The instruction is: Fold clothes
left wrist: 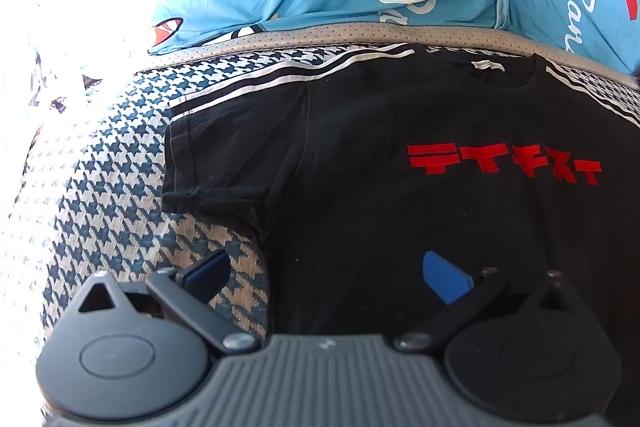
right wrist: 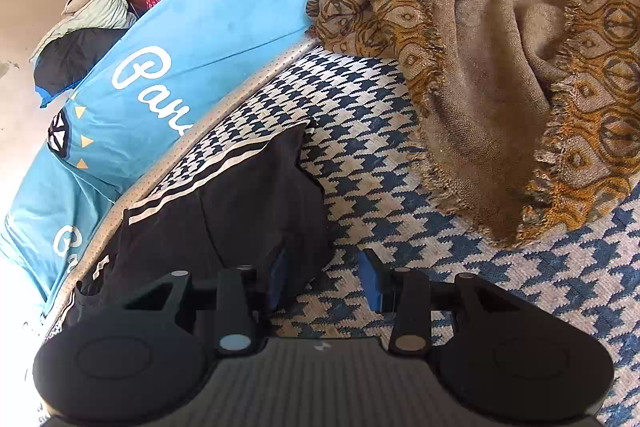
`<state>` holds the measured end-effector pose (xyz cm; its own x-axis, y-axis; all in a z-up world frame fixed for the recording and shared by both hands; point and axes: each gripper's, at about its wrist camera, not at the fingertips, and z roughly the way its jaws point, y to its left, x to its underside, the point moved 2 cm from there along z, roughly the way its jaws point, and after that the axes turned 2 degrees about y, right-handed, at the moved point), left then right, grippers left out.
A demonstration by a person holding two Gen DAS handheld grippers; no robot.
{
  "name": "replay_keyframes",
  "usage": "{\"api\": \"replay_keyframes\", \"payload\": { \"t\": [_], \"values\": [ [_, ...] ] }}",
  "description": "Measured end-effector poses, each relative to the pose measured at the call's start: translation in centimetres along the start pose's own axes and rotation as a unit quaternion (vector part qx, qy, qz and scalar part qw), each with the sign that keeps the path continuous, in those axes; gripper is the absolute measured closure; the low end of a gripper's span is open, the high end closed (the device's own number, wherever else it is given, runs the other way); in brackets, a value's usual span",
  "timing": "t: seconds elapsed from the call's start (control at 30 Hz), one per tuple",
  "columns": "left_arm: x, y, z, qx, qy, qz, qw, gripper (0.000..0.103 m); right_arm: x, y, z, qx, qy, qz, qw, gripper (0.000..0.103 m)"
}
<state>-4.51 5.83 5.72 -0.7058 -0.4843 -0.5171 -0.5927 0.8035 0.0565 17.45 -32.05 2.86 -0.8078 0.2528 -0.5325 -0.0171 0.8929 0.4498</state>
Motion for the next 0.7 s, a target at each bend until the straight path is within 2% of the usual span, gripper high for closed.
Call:
{"api": "replay_keyframes", "payload": {
  "t": [0.1,0.17,0.2,0.23,0.3,0.4,0.57,0.67,0.7],
  "values": [
    [0.0,0.2,0.2,0.0,0.003,-0.002,1.0,0.0,0.2,0.5,0.4,-0.008,-0.004,0.002,1.0,0.065],
    [0.0,0.2,0.3,0.001,0.004,-0.001,1.0,0.0,0.3,0.7,0.8,-0.013,-0.003,0.002,1.0,0.079],
    [0.0,0.2,0.4,0.001,0.004,-0.001,1.0,0.0,0.3,1.0,0.9,-0.004,-0.005,-0.004,1.0,0.093],
    [0.0,0.3,0.4,0.0,0.004,0.0,1.0,0.0,0.4,1.2,1.0,0.005,-0.009,-0.01,1.0,0.096],
    [0.0,0.3,0.3,0.0,0.003,0.0,1.0,0.0,0.0,1.4,0.3,0.029,-0.039,-0.021,0.999,0.097],
    [0.0,0.5,0.3,-0.004,0.002,0.0,1.0,0.0,-0.6,1.8,-0.4,0.04,-0.07,-0.032,0.996,0.098],
    [0.6,0.9,-0.2,0.001,-0.007,0.011,0.9999,0.0,-0.1,2.8,0.3,0.066,-0.053,-0.073,0.994,0.096],
    [1.4,1.0,-0.9,0.012,-0.015,0.015,0.9997,0.0,0.0,3.0,-0.7,0.06,-0.052,-0.074,0.994,0.087],
    [1.8,1.1,-1.1,0.018,-0.015,0.013,0.9996,0.0,0.1,3.0,-1.1,0.063,-0.052,-0.077,0.994,0.079]
  ]
}}
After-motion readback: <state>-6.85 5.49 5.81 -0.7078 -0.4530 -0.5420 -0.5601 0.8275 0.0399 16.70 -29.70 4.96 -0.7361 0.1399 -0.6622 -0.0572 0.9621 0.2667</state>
